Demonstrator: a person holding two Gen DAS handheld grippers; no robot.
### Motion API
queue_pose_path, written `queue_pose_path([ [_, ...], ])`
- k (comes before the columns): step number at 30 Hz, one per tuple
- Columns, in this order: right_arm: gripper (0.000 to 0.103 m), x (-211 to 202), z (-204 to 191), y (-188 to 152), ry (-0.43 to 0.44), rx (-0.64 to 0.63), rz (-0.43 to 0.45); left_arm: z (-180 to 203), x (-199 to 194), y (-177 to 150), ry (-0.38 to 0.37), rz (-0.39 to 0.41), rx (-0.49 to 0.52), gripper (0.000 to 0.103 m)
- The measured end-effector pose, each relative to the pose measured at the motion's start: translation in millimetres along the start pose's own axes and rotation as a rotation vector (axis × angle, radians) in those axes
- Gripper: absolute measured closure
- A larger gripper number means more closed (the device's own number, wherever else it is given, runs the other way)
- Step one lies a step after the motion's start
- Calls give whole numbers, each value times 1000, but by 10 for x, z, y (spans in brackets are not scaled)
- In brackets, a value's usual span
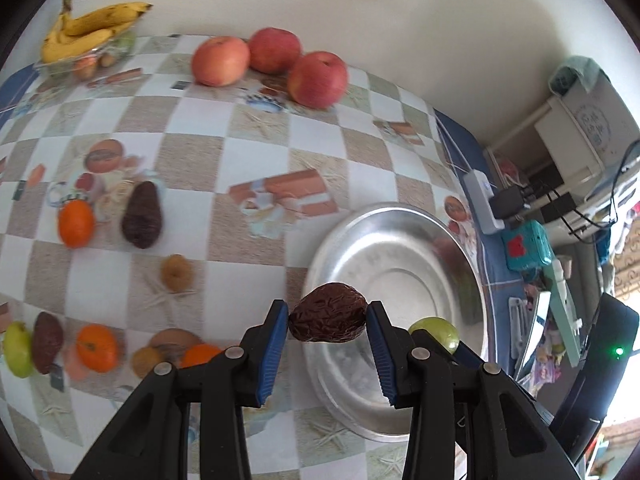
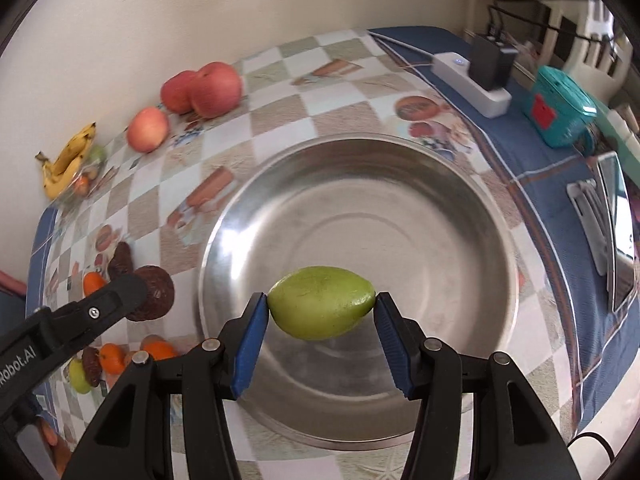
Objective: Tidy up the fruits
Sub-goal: 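Carry the pear into the steel bowl and release it while the left gripper drops the date there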
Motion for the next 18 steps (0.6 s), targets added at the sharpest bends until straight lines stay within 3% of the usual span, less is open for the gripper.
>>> queue_pose_path([
  [8, 46, 116, 146, -88, 1, 38, -50, 133, 111, -93, -38, -27, 34, 59],
  [18, 46, 128, 132, -105, -2, 36, -59, 103, 87, -111, -24, -29, 43, 59],
])
Point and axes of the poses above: each gripper's, at about its wrist camera, not at the fingertips, and x roughly the way its jaws point, z to its right, y to its top, the point moved 5 cm from there along x, roughly the way its jaws point, and after that the axes turned 10 degrees about -x, right-handed, at the moved point
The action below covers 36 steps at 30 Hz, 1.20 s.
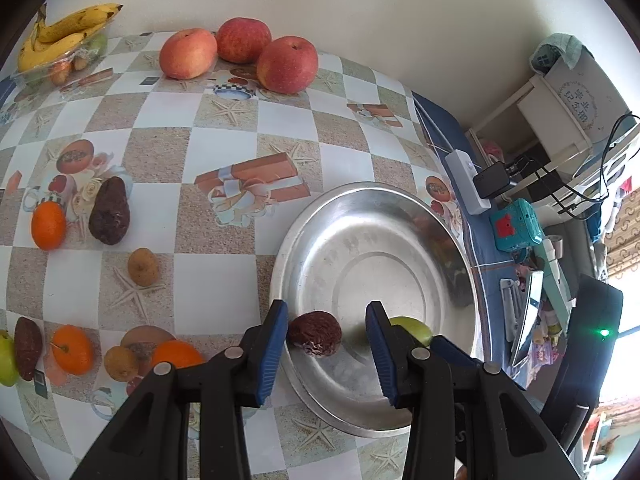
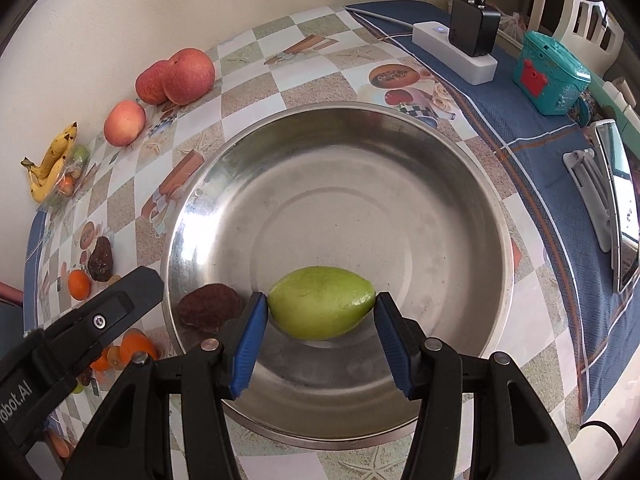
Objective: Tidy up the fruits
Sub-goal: 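Carry the pear into the steel bowl and release it while the left gripper drops the date there, then grasp the orange with the right gripper while the left gripper grasps the green apple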
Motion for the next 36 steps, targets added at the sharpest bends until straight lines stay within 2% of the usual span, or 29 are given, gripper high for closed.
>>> queue_pose_path([
  [3, 41, -43, 28, 11, -14, 0, 18, -92, -22, 26, 32, 7, -10, 54],
  [7, 39, -52, 29, 24, -9, -1, 25, -263, -71, 72, 92, 34, -27, 33],
  [8, 39, -48, 23, 25, -13, -5, 24, -310, -93, 87, 111, 49, -28, 30],
  [10, 35, -45, 7, 25, -19, -15, 24, -424, -147, 116, 155, 85, -36, 12],
  [12, 35, -57, -23, 18, -28, -29, 29, -538, -205, 152, 199, 124, -46, 0],
  [14, 34, -60, -65, 23, -28, -44, 35, -654, -269, 187, 255, 163, -48, 0],
  [15, 30, -68, -91, 22, -25, -51, 40, -704, -293, 196, 280, 177, -48, 0],
  [16, 21, -69, -109, 20, -24, -56, 43, -759, -323, 203, 304, 192, -48, 0],
  [18, 14, -79, -159, 10, -22, -70, 53, -833, -372, 217, 321, 215, -49, 0],
  [25, 8, -101, -324, 13, 8, -113, 106, -989, -477, 237, 370, 231, -51, 0],
  [31, 8, -128, -446, 0, 2, -164, 123, -1063, -707, 246, 505, 318, -3, 0],
  [36, 8, -154, -535, -20, 41, -148, 140, -1123, -827, 214, 593, 347, -2, 0],
])
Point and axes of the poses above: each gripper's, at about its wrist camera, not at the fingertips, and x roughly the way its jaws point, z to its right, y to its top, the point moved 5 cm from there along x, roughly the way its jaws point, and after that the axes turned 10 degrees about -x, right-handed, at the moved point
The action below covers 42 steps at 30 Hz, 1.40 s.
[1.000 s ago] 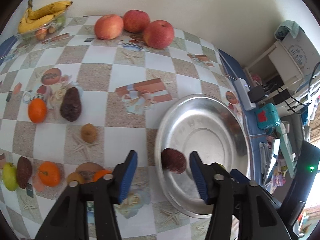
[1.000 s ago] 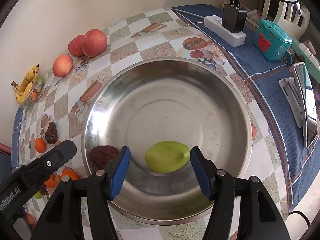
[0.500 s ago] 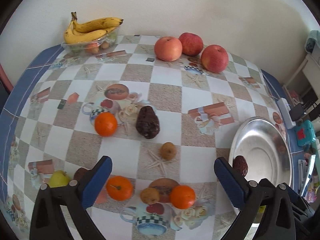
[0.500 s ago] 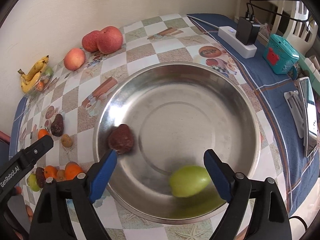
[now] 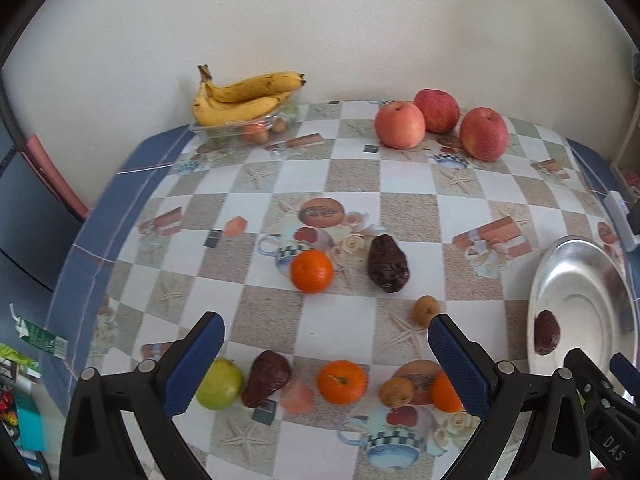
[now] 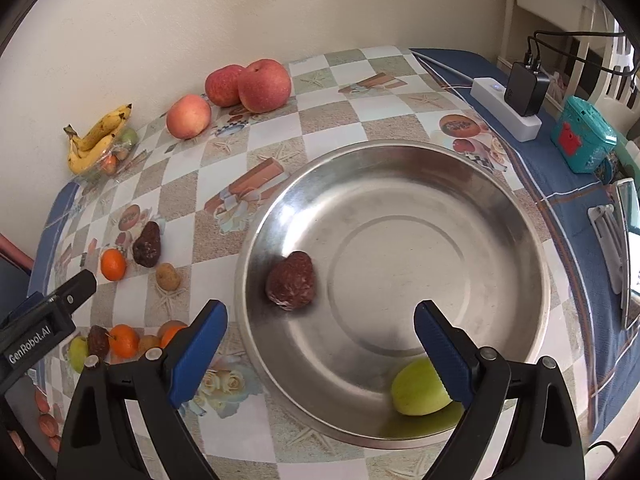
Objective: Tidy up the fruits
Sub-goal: 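Grasp the orange with the right gripper while the left gripper grasps the green apple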
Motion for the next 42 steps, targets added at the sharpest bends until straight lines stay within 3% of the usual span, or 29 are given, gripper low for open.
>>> queue_pose_path([
  [5, 8, -14, -113, -8, 4, 7, 15, -160, 13, -34, 51, -29, -24, 0],
  [9, 8, -3, -223, -24, 17, 7, 11, -276, 95, -82, 86, -50, 30, 0],
  [12, 8, -6, -328, -24, 10, -11, 12, -403, 116, -58, 102, -9, 41, 0],
  [19, 8, 23, -719, -29, 68, -67, 4, -885, 231, 52, 98, -24, -63, 0],
  [24, 8, 41, -1085, -28, 117, -148, -13, -1201, 326, 57, 66, -67, -177, 0],
  [31, 8, 35, -1471, -38, 199, -208, -16, -1323, 376, 1, -8, -130, -227, 0],
  [42, 9, 143, -1471, -56, 195, -210, -51, -1432, 559, -154, -87, -221, -352, 0],
])
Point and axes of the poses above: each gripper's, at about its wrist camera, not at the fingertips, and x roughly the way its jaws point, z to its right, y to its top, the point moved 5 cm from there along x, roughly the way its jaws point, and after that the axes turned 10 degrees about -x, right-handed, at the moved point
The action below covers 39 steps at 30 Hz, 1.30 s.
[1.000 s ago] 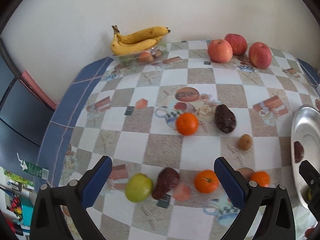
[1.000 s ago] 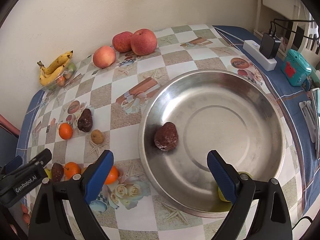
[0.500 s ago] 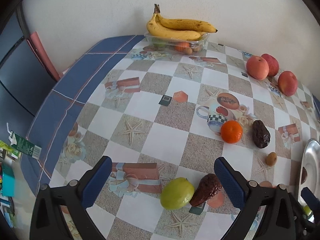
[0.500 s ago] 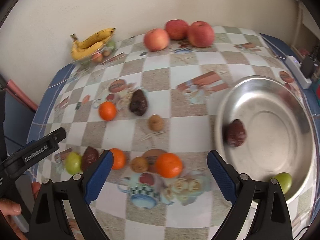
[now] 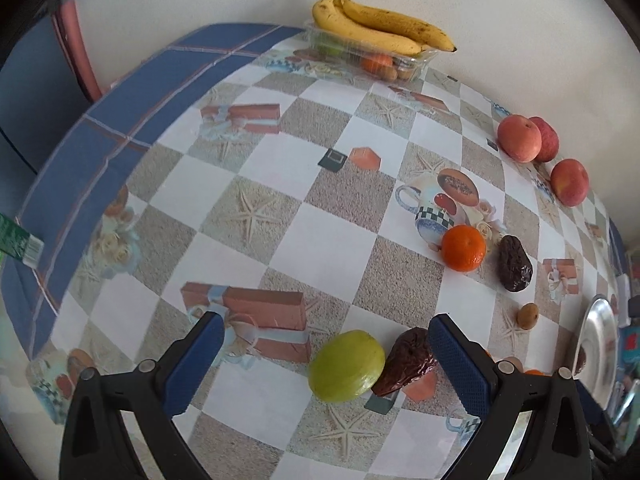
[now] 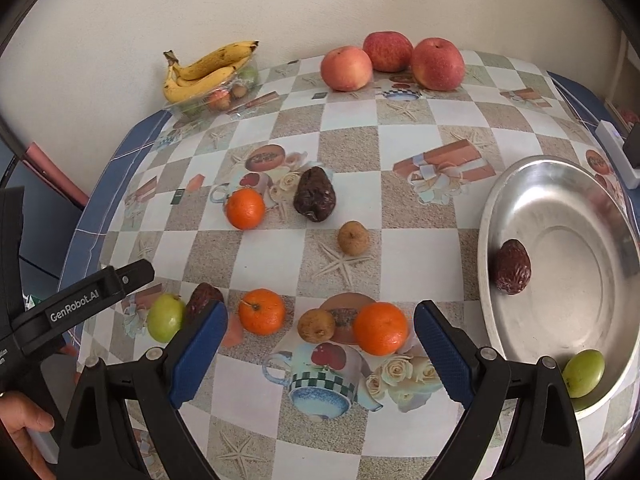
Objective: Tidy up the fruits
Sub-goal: 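Grasp the orange with the right gripper while the left gripper grasps the green apple, then carry the orange into the bowl and release it while the left gripper drops the green apple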
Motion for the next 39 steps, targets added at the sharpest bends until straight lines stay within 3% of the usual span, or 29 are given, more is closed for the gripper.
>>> queue_pose_path([
  [2, 13, 35, 47, -15, -4, 6, -13, -23, 54, -26, -5, -21, -20, 1],
  [4, 31, 94, 98, -39, -7, 14, -35, -36, 106, -62, -4, -44, -25, 2],
  [9, 42, 230, 196, -109, -5, 39, -84, -50, 225, -160, -11, -103, -36, 10],
  [14, 44, 243, 240, -131, -28, 38, -92, -68, 290, -210, -18, -138, -62, 18],
  [16, 45, 243, 250, -135, -32, 37, -94, -74, 294, -216, -24, -144, -73, 27],
  [20, 52, 249, 287, -139, -54, 38, -99, -83, 317, -237, -53, -167, -103, 33],
  [25, 56, 269, 350, -173, -70, 50, -115, -82, 282, -259, -110, -183, -125, 51],
  [29, 63, 298, 386, -197, -59, 73, -127, -84, 275, -265, -113, -184, -130, 52],
  [39, 65, 308, 390, -226, -30, 100, -140, -165, 190, -202, -119, -144, -169, 52],
])
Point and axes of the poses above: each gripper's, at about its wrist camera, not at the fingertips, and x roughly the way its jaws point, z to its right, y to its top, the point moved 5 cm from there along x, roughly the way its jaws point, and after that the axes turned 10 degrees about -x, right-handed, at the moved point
